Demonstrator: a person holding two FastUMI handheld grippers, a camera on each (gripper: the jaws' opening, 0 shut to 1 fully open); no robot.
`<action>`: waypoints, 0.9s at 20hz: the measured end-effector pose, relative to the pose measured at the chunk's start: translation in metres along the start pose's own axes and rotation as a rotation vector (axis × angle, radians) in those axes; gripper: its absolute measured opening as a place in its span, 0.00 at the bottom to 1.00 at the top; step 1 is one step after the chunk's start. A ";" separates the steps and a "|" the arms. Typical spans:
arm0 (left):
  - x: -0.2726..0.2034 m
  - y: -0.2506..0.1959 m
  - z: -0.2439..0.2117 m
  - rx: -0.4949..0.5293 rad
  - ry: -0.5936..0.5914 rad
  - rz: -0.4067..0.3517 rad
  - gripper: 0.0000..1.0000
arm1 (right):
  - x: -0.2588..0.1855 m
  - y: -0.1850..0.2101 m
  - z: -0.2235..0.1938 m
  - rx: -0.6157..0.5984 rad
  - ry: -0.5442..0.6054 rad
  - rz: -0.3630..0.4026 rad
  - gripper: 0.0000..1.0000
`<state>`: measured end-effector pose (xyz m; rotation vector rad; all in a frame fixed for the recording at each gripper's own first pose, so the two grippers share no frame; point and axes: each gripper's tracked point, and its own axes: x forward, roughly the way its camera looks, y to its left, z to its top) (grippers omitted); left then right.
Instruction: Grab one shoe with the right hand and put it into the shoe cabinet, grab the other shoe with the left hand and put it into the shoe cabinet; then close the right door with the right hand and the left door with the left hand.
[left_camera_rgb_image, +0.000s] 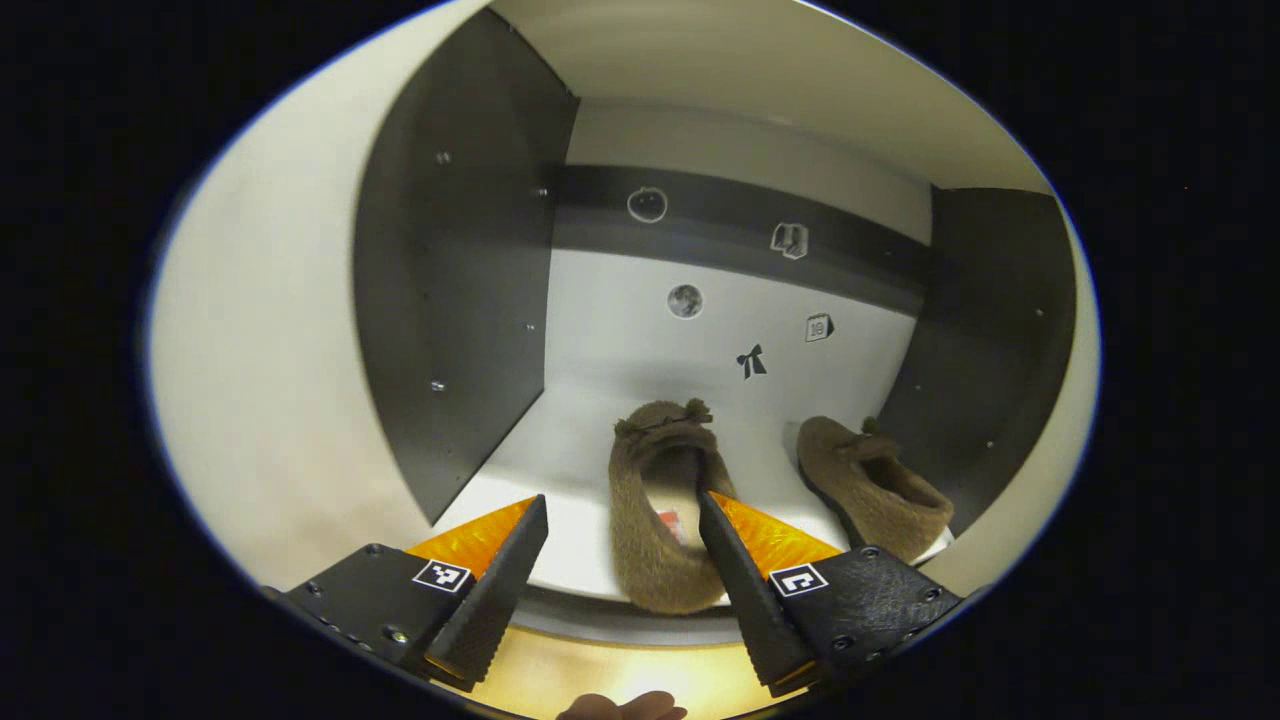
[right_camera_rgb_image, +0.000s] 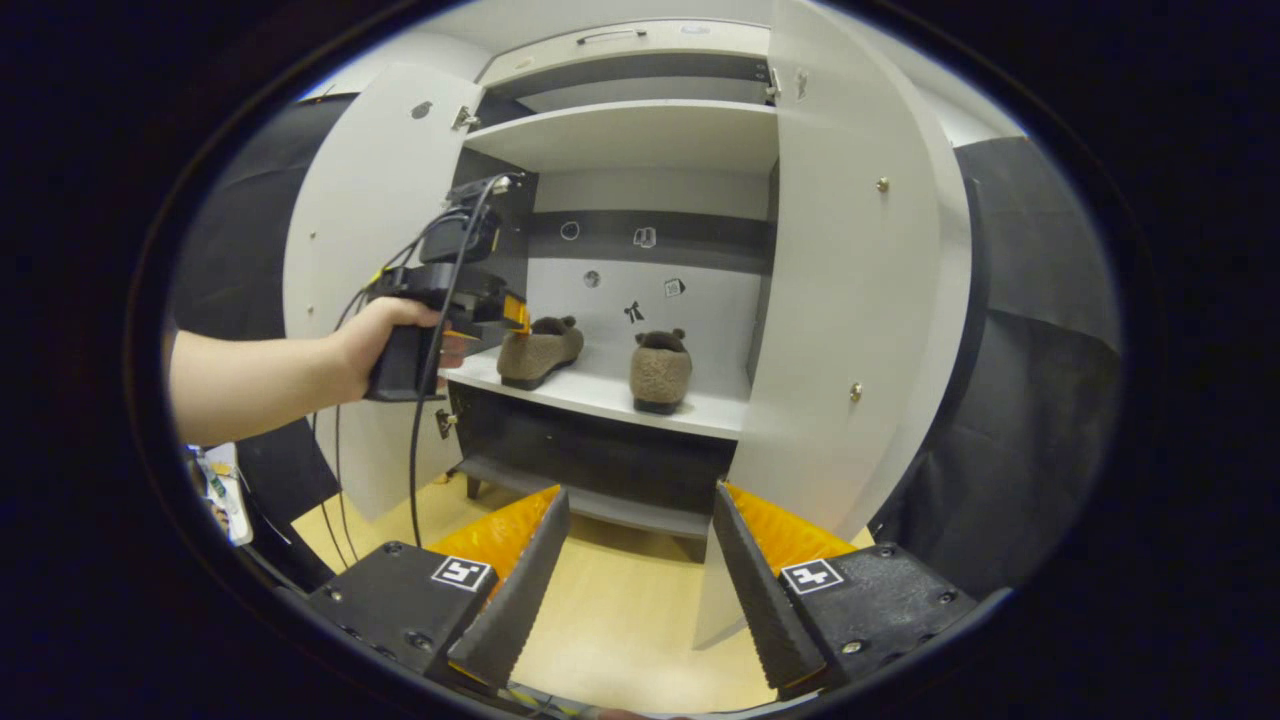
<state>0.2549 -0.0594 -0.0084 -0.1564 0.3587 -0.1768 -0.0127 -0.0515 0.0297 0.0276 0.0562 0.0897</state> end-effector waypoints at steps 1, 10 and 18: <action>-0.019 -0.002 0.000 0.005 -0.026 -0.007 0.93 | 0.000 0.001 0.001 -0.004 -0.001 0.000 0.90; -0.206 -0.014 -0.001 0.059 -0.326 -0.048 0.92 | -0.002 0.009 0.029 -0.096 -0.053 0.012 0.90; -0.241 -0.032 -0.015 0.097 -0.341 -0.134 0.92 | -0.048 0.010 0.078 -0.091 -0.154 -0.015 0.91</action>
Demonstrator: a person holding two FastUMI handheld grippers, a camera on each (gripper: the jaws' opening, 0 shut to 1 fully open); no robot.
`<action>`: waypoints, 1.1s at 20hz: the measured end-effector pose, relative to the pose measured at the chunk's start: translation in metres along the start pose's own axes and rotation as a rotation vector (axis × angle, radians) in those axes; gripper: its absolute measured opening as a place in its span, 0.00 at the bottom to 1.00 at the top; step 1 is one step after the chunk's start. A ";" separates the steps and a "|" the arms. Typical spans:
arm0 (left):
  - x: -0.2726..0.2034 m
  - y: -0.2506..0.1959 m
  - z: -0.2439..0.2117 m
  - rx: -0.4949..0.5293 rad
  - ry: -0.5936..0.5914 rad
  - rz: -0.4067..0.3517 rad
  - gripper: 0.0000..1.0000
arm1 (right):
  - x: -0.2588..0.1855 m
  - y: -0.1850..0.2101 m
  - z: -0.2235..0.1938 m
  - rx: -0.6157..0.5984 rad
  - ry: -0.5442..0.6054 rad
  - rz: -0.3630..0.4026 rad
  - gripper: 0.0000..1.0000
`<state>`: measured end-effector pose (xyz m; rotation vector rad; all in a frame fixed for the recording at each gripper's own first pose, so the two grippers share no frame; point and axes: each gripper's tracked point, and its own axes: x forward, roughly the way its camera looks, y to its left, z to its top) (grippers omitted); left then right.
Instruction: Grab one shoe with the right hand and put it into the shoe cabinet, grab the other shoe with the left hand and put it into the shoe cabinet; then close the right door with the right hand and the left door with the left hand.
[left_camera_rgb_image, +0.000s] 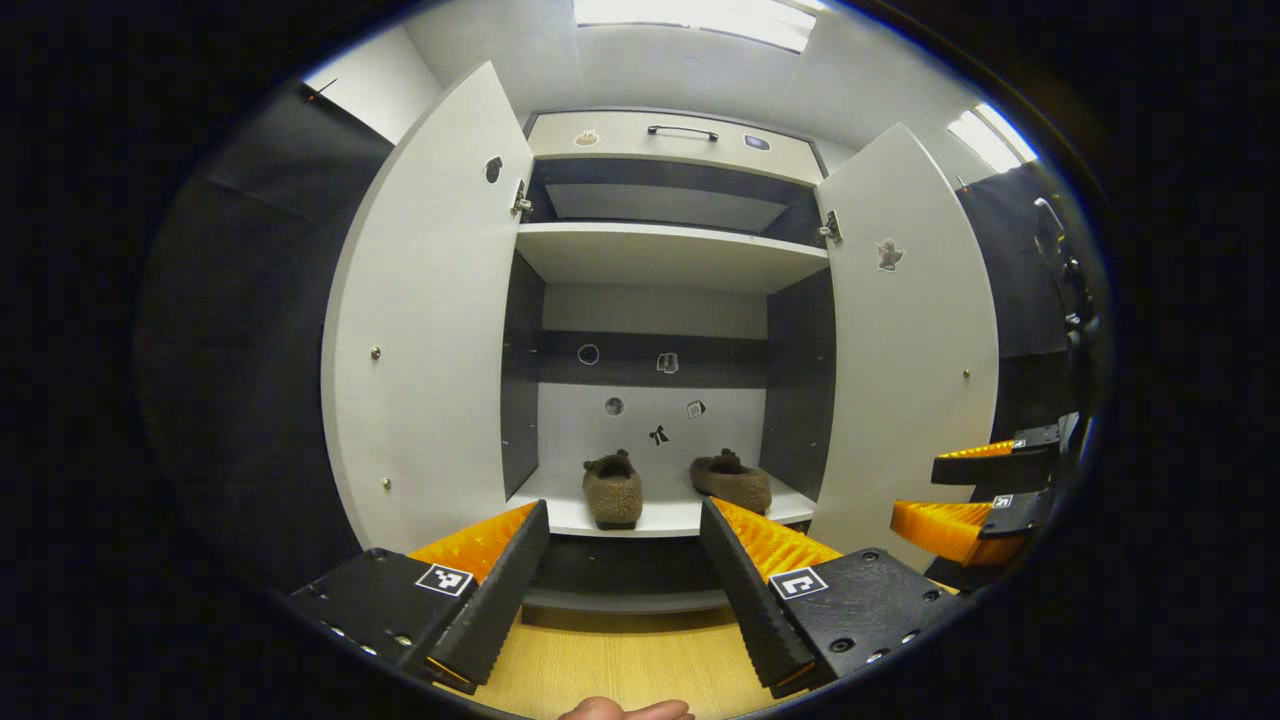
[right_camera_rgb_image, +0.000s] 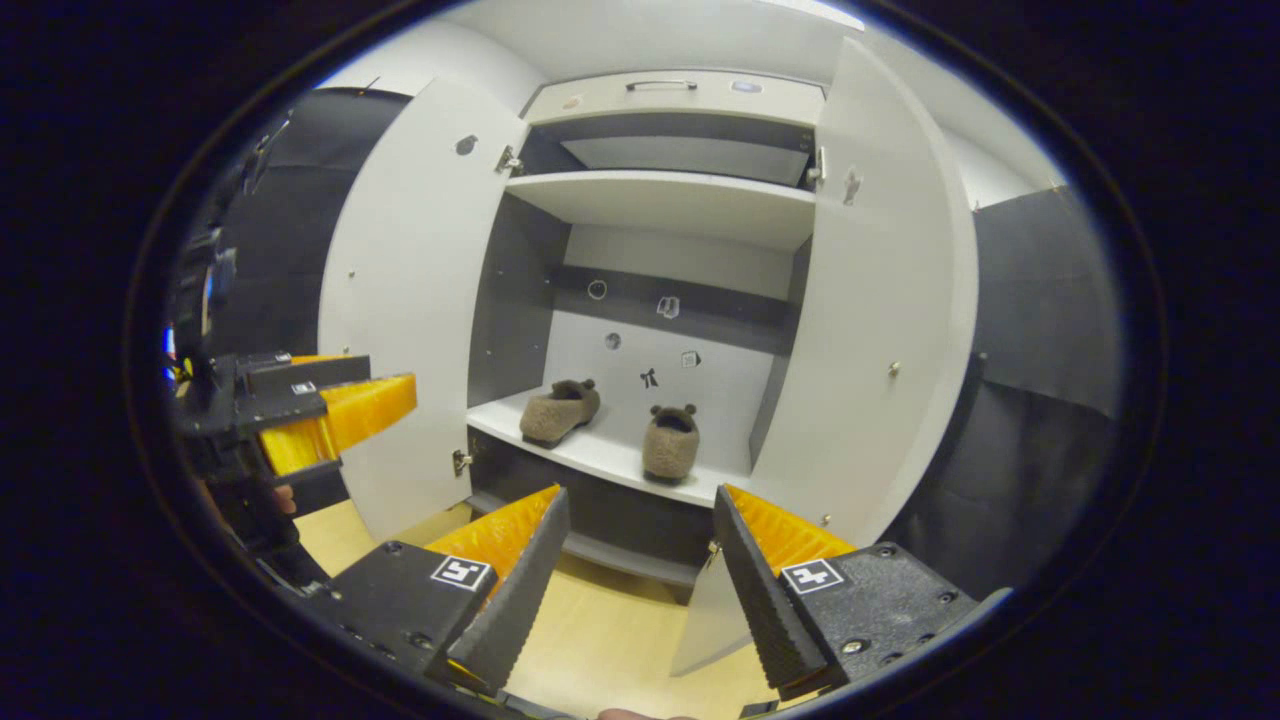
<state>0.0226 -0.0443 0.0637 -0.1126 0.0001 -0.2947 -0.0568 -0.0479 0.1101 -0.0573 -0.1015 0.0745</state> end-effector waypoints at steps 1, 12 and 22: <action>0.003 -0.001 -0.003 -0.008 0.005 -0.011 0.92 | -0.011 -0.005 0.004 0.017 -0.009 -0.018 0.91; 0.022 -0.031 -0.033 -0.141 0.095 -0.103 0.92 | -0.047 -0.157 -0.026 0.037 0.064 -0.331 0.91; 0.008 -0.017 -0.056 -0.144 0.159 -0.033 0.92 | -0.010 -0.143 -0.020 -0.061 0.057 -0.257 0.85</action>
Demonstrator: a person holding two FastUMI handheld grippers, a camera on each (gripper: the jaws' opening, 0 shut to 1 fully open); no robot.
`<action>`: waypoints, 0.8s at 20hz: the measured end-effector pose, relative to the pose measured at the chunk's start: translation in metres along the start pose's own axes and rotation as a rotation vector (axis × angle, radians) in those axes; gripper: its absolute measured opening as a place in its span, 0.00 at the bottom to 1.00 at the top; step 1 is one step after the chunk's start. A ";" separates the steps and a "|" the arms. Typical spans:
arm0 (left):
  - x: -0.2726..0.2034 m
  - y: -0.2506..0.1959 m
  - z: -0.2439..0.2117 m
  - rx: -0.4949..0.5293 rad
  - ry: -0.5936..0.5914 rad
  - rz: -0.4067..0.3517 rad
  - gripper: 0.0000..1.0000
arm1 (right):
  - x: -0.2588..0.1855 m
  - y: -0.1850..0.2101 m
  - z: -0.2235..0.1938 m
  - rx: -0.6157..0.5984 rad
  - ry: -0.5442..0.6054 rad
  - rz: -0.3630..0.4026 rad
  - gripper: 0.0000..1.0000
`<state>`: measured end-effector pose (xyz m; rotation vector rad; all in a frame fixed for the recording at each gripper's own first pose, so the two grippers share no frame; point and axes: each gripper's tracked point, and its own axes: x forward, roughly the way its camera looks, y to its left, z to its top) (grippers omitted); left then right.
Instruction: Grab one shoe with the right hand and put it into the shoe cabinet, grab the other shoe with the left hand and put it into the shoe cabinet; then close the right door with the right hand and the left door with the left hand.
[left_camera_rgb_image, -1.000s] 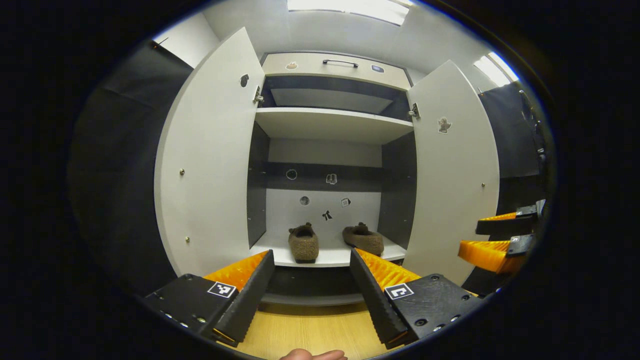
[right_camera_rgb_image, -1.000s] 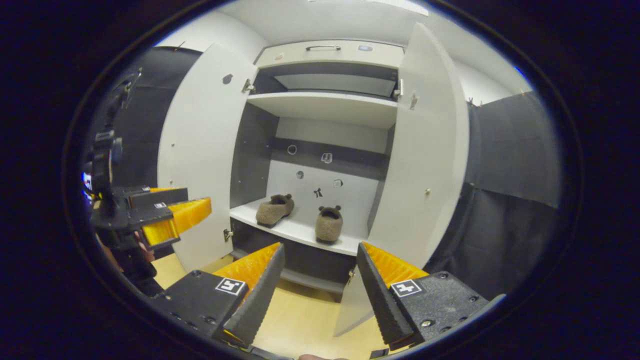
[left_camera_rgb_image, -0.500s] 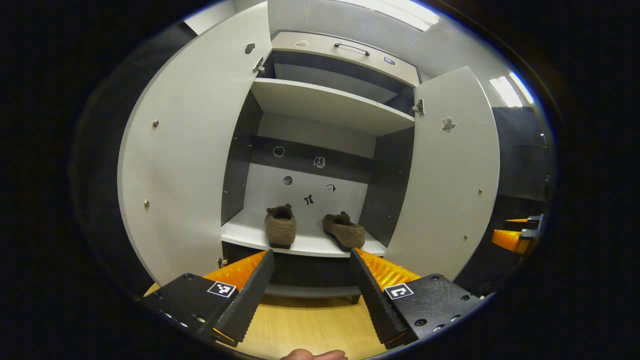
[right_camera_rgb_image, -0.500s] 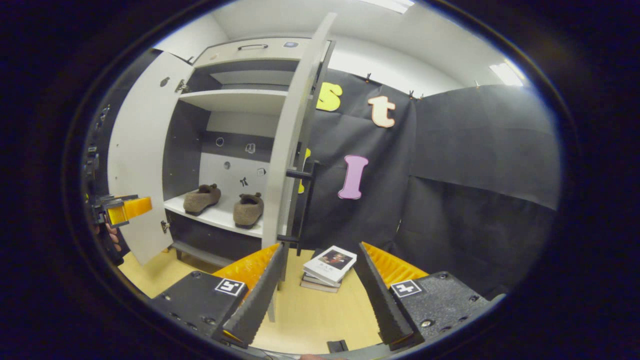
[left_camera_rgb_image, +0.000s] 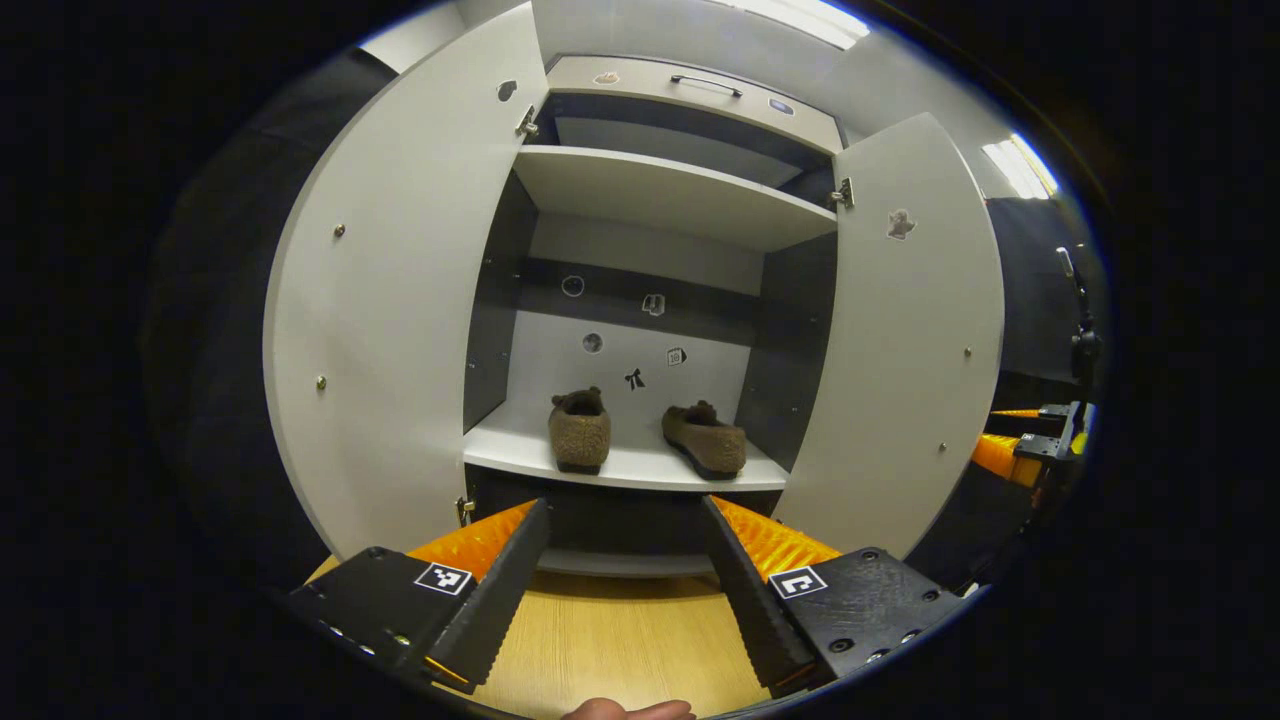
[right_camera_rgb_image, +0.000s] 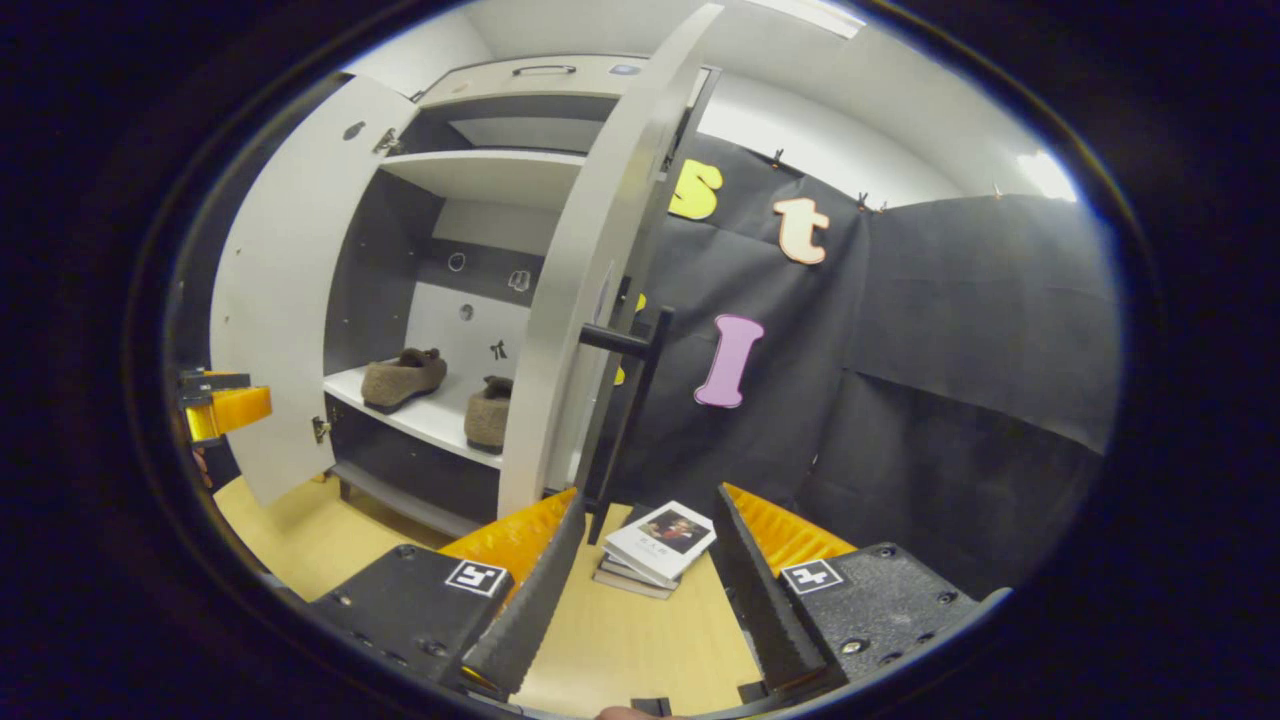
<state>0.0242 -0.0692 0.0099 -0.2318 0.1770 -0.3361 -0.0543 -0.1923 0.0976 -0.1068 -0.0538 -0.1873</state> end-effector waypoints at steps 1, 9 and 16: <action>0.000 0.002 -0.002 -0.004 0.005 0.010 0.92 | 0.000 0.009 0.003 0.010 -0.002 0.030 0.85; -0.020 0.028 -0.017 -0.019 0.006 0.117 0.92 | 0.014 0.060 0.014 0.059 -0.035 0.175 0.85; -0.042 0.063 -0.025 -0.068 0.021 0.234 0.92 | 0.021 0.085 0.022 0.045 -0.052 0.248 0.85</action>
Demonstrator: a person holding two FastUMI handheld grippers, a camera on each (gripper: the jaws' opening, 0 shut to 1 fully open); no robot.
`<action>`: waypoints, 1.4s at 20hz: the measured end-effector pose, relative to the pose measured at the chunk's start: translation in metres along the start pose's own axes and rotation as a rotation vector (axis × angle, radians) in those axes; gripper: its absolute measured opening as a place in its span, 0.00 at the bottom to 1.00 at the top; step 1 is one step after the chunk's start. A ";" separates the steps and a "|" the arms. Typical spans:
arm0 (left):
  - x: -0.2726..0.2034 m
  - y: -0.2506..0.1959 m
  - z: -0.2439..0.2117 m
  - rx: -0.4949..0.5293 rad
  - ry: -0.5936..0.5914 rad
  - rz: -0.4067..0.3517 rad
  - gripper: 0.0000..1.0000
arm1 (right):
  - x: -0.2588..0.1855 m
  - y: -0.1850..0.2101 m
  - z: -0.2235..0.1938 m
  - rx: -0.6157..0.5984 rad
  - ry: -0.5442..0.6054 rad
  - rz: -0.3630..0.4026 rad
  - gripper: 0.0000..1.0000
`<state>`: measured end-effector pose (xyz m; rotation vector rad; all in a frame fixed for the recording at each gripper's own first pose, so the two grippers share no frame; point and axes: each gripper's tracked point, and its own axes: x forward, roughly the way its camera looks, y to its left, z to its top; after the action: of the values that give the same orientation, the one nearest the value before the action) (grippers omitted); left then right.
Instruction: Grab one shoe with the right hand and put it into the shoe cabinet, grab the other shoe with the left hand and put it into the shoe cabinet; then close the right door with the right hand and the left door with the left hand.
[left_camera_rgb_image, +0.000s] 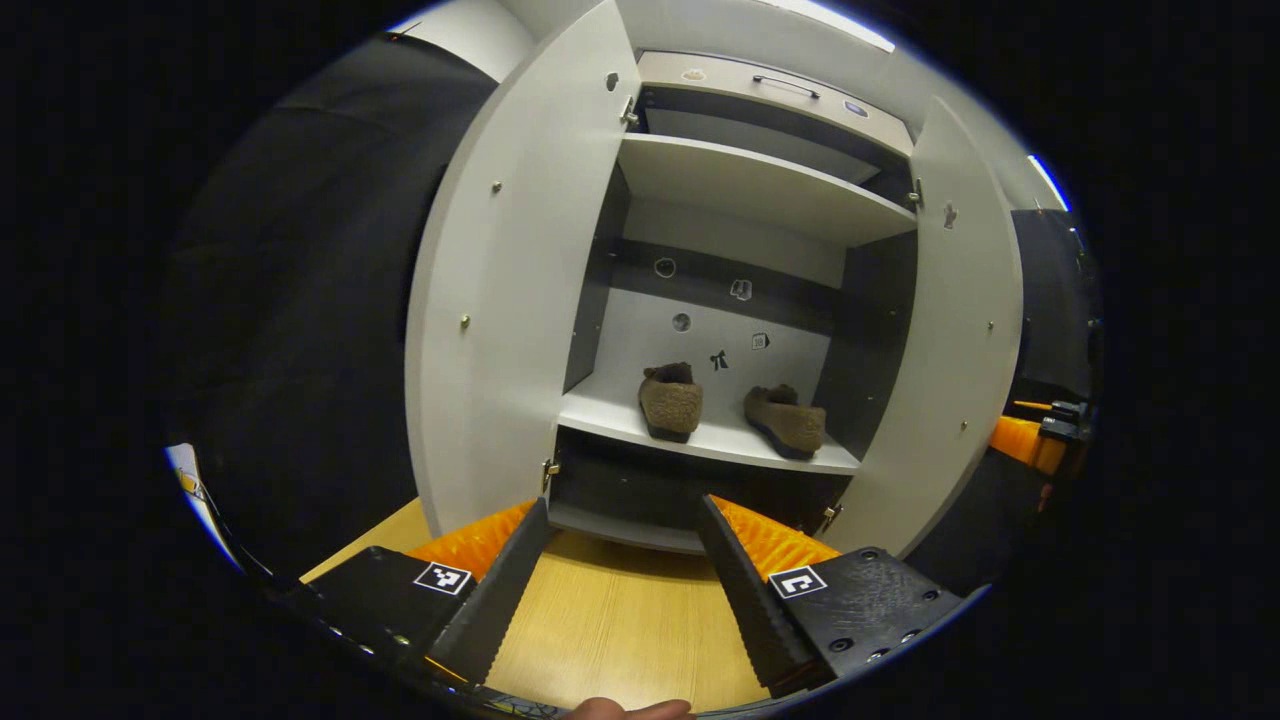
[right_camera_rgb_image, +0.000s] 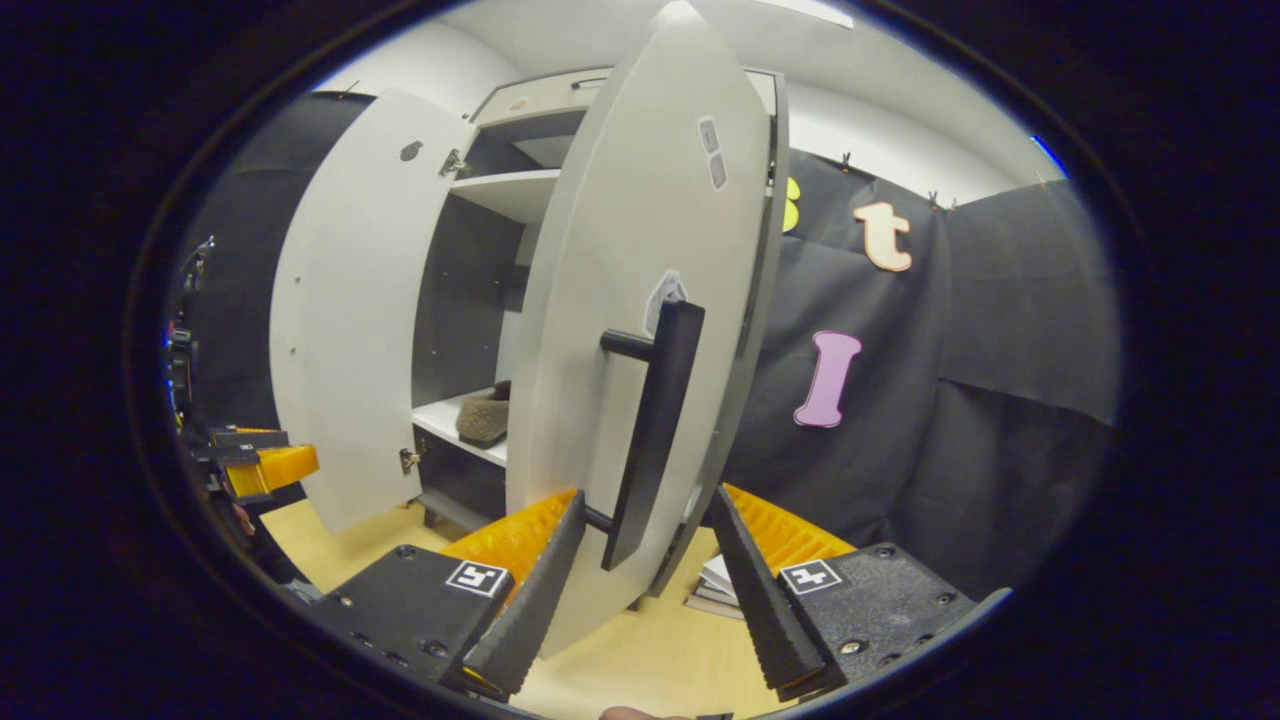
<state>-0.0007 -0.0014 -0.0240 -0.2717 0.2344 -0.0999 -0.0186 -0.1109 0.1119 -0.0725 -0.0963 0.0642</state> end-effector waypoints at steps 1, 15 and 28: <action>-0.002 0.003 -0.001 -0.003 0.004 0.011 0.92 | 0.002 0.003 0.001 -0.001 0.000 0.011 0.85; -0.027 0.060 -0.015 -0.035 0.027 0.160 0.92 | 0.047 0.052 0.019 -0.052 -0.027 0.078 0.88; -0.054 0.122 0.004 -0.065 -0.025 0.283 0.92 | 0.099 0.087 0.030 -0.058 -0.053 0.161 0.88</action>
<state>-0.0434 0.1240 -0.0424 -0.3013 0.2495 0.1910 0.0716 -0.0154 0.1439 -0.1362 -0.1456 0.2242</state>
